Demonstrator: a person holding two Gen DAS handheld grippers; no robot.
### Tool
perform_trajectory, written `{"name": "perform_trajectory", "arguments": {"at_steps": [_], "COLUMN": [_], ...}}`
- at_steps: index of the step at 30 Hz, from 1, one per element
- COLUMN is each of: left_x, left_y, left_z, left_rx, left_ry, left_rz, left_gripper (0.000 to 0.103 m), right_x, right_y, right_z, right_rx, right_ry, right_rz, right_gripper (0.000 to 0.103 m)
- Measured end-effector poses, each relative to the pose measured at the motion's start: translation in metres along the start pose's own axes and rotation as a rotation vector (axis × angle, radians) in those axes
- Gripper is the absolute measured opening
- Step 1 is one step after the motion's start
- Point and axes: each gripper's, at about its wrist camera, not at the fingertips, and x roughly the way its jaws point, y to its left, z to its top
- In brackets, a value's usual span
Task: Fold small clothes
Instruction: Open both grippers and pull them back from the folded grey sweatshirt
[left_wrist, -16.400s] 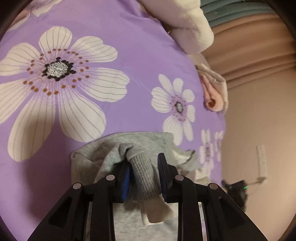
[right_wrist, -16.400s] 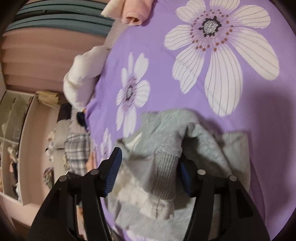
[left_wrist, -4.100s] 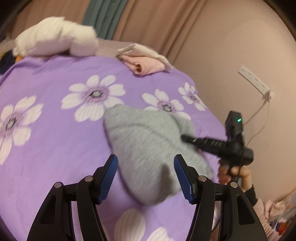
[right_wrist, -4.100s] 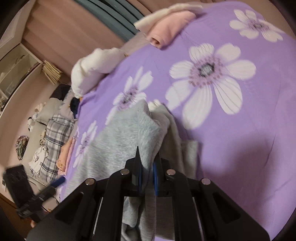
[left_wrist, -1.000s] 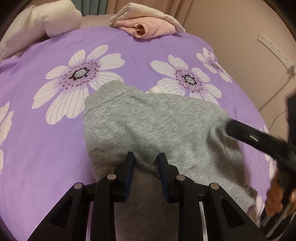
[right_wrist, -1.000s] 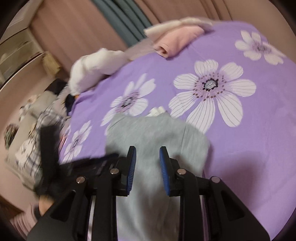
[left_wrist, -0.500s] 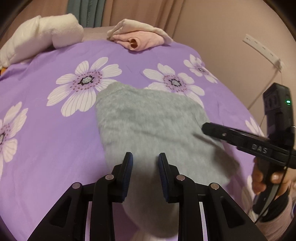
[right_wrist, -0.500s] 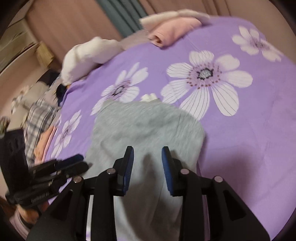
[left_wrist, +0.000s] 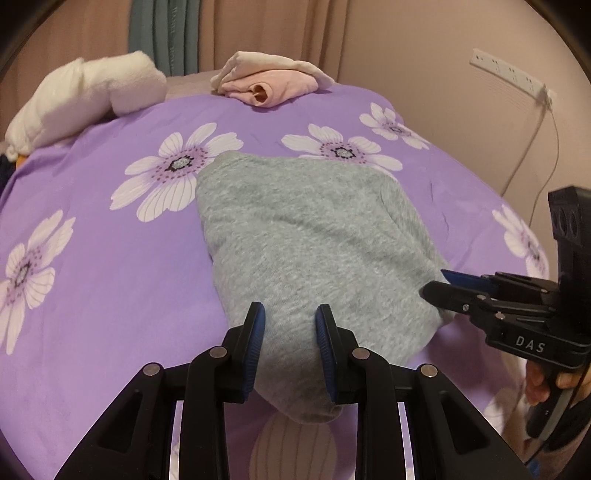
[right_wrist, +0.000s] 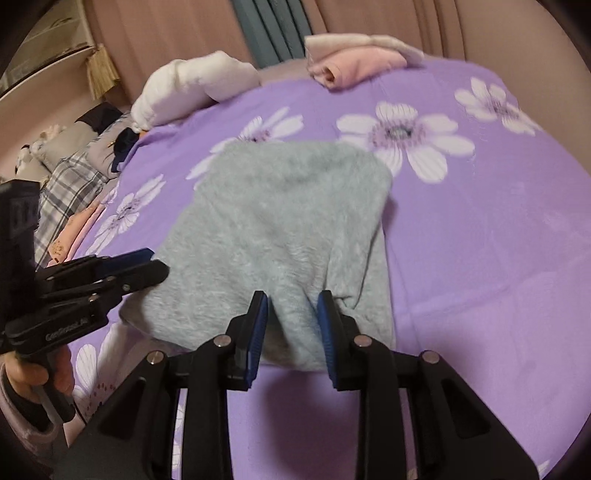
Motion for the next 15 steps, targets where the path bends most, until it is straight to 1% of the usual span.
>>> {"name": "perform_trajectory", "arguments": {"at_steps": [6, 9, 11, 12, 13, 15], "left_x": [0.002, 0.002, -0.001, -0.002, -0.004, -0.007], "left_y": [-0.002, -0.002, 0.001, 0.005, 0.009, 0.017], "left_z": [-0.006, -0.005, -0.004, -0.004, -0.005, -0.008], "left_rx": [0.019, 0.006, -0.021, -0.053, -0.081, -0.139], "left_ry": [-0.012, -0.015, -0.016, -0.008, -0.003, 0.003], "left_rz": [0.020, 0.016, 0.014, 0.005, -0.006, -0.037], "left_gripper": [0.026, 0.026, 0.032, 0.039, 0.042, 0.043], "right_x": [0.005, 0.002, -0.003, -0.007, -0.011, -0.019], "right_y": [0.000, -0.001, 0.000, 0.002, 0.003, 0.006], "right_z": [-0.010, -0.011, -0.011, -0.012, -0.013, -0.016], "right_rx": [0.014, 0.035, 0.048, 0.049, 0.047, 0.042], "right_ry": [-0.008, -0.021, -0.032, -0.043, -0.051, -0.066], "right_rz": [0.015, 0.028, 0.036, 0.036, 0.034, 0.039], "right_gripper": [0.027, 0.027, 0.029, 0.030, 0.031, 0.037]}}
